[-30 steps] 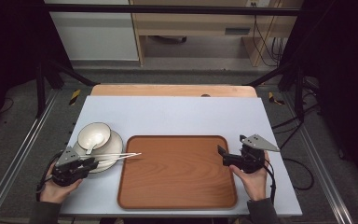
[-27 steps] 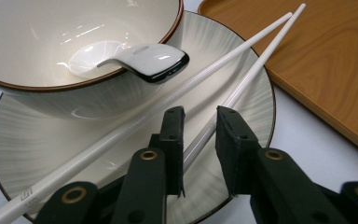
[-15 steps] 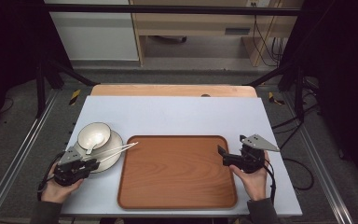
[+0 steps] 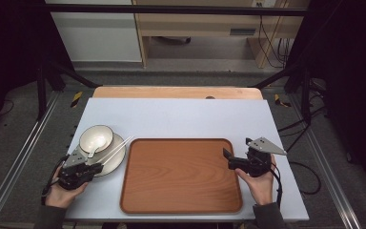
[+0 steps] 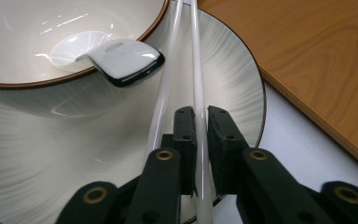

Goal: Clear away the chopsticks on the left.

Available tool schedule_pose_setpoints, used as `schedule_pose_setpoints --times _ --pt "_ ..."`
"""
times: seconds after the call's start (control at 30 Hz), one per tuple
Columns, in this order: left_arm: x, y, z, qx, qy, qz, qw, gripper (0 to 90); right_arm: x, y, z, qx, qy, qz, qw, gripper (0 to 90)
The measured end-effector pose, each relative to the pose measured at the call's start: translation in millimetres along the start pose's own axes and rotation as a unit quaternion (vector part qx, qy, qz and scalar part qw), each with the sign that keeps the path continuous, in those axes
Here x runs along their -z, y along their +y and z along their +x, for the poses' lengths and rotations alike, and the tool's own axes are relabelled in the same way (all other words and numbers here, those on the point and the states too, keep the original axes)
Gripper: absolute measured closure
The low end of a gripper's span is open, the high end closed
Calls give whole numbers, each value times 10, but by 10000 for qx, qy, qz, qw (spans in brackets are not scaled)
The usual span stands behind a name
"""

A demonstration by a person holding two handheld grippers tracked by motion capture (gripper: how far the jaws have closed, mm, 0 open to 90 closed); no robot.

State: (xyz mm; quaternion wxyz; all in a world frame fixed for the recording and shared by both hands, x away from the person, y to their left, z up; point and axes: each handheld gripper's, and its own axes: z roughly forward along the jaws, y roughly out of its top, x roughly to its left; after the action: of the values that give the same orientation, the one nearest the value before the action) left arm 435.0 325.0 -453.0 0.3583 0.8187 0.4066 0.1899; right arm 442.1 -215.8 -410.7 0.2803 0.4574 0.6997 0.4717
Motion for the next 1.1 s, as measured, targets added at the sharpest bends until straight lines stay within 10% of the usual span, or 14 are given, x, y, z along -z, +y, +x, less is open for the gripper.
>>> schedule_pose_setpoints --times 0.6,1.1 --pt "-119 80 -48 430 50 98 9990 839 15 9 -7 -39 30 -43 10000 85" --pt "102 234 -363 714 207 -503 9960 844 58 26 -26 -103 15 -131 9999 71"
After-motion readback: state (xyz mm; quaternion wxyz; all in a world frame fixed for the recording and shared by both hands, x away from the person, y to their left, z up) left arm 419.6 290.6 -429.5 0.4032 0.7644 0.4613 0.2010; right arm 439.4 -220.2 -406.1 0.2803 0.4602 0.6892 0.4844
